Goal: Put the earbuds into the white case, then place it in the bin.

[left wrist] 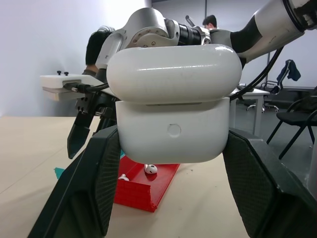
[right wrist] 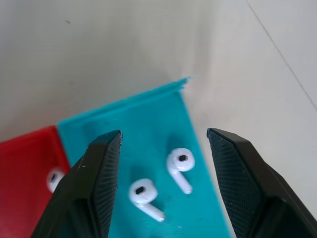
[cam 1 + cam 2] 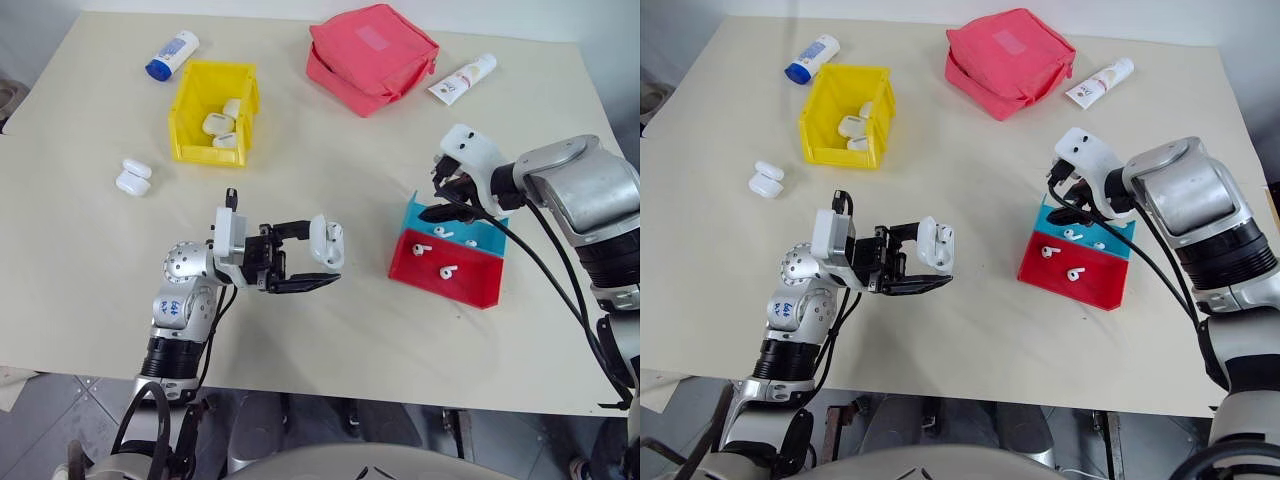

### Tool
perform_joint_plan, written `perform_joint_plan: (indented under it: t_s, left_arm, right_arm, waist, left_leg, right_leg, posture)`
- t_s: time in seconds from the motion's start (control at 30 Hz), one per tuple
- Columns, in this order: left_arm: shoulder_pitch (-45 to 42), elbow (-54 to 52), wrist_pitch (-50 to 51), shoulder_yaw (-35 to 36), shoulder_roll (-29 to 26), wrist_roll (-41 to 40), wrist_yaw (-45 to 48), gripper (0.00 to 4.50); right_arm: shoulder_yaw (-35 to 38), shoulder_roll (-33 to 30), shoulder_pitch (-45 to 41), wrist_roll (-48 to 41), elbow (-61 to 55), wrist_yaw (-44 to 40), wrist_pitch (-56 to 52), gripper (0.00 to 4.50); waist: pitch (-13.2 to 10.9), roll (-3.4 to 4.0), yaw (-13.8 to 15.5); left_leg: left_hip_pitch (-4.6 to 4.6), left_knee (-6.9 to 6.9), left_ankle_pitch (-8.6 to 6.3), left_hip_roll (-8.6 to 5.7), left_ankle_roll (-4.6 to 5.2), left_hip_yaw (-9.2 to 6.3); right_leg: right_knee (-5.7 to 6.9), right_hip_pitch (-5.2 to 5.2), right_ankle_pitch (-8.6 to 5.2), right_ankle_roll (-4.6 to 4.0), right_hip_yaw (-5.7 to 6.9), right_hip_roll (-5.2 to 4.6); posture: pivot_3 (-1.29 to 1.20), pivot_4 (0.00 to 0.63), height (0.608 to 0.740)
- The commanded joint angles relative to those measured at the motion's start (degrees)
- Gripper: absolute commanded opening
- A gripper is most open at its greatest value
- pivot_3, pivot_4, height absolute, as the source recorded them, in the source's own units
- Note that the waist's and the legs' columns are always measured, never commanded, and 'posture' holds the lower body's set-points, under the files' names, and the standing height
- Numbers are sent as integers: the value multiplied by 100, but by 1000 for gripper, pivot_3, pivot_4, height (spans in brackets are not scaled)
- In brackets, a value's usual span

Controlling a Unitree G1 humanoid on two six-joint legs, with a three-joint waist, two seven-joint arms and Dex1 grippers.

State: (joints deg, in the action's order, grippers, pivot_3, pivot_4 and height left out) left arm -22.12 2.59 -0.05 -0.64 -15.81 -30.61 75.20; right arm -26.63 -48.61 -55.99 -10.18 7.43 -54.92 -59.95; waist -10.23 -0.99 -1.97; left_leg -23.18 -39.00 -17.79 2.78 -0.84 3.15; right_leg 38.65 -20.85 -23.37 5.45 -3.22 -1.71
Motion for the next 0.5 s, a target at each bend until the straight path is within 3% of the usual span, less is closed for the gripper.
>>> perform_joint_plan:
  t_s: [0.03,0.5]
  left_arm:
    - [-11,-180,-79,-14,20,-135,-20,2769]
    - [63,-268,-42,-10,-19,-165,-39,2769]
  right_arm:
    - [-49,44,-194,253,166,-90,157,2874]
    - [-229,389,-321,912,987,-362,496,2874]
  waist:
    - [0,0,-1]
    - [0,0,-29]
  left_leg:
    - [0,0,0,0,0,0]
    - [-3,-2,1,0,-1,12]
  right_leg:
    - [1,-1,0,0,0,0]
    - [23,-19,0,0,-1,-2]
  posture:
    - [0,150,740]
    - [0,150,740]
